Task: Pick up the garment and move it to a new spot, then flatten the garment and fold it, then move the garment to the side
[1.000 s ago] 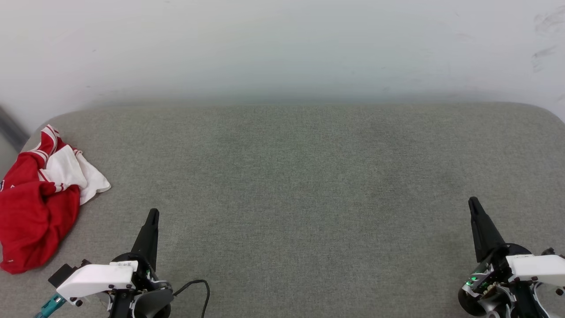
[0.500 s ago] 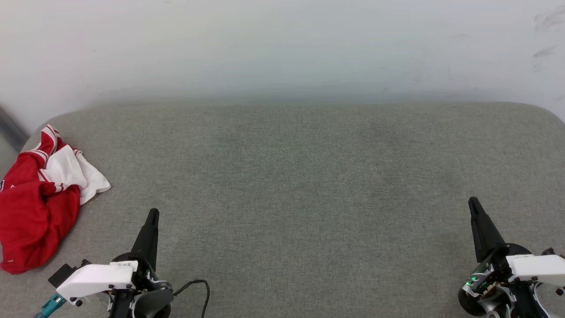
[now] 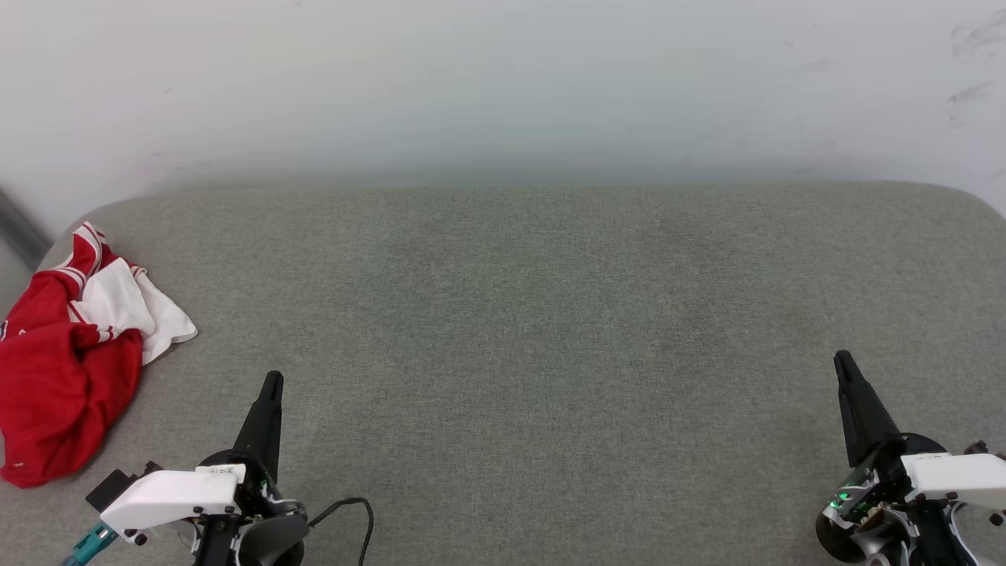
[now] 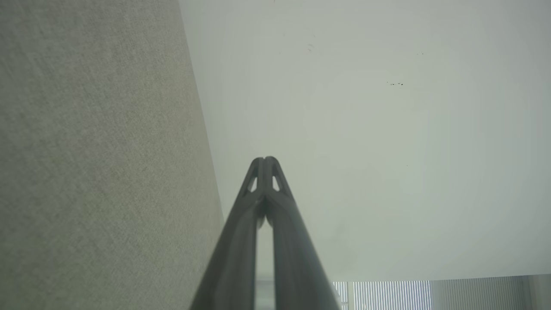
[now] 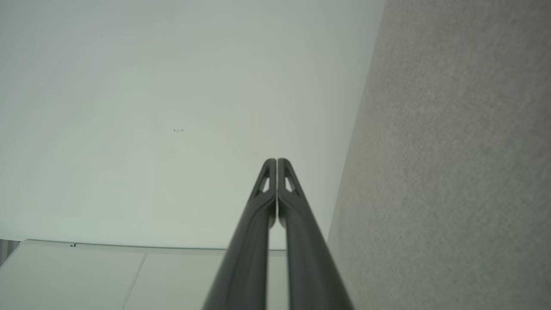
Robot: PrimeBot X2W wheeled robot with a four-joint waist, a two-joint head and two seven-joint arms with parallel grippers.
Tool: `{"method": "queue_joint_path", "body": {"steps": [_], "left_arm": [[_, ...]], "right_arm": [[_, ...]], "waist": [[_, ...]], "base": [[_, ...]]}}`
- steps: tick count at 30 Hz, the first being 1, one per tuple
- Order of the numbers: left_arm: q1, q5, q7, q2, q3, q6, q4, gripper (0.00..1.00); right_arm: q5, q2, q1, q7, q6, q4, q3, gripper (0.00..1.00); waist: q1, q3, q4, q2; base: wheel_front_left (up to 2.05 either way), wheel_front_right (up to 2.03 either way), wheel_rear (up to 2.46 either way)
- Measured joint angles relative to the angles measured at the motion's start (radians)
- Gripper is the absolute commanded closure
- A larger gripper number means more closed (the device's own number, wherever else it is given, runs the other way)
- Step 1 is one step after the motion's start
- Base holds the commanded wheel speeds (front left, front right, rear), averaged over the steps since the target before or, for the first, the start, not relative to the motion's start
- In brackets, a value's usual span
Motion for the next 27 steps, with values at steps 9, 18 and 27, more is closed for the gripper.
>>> {"method": "queue_joint_path", "body": {"steps": [9, 18, 27], "left_arm": [[0.0, 0.0, 0.0, 0.0, 0.0, 0.0, 0.0, 1.0], [0.0, 0.0, 0.0, 0.0, 0.0, 0.0, 0.0, 0.0], [0.03, 0.0, -0.023, -0.003, -0.04, 0.002, 0.017, 0.0]], "right_arm": [[0.0, 0.0, 0.0, 0.0, 0.0, 0.0, 0.0, 1.0], [0.0, 0.0, 0.0, 0.0, 0.0, 0.0, 0.0, 0.0], [-0.015, 0.002, 0.036, -0.026, 0.0, 0.012, 0.018, 0.0]], "waist": [[0.0, 0.0, 0.0, 0.0], [0.0, 0.0, 0.0, 0.0], [0.0, 0.001, -0.001, 0.0]], "base": [[0.0, 0.0, 0.0], [0.0, 0.0, 0.0], [0.0, 0.0, 0.0]]}}
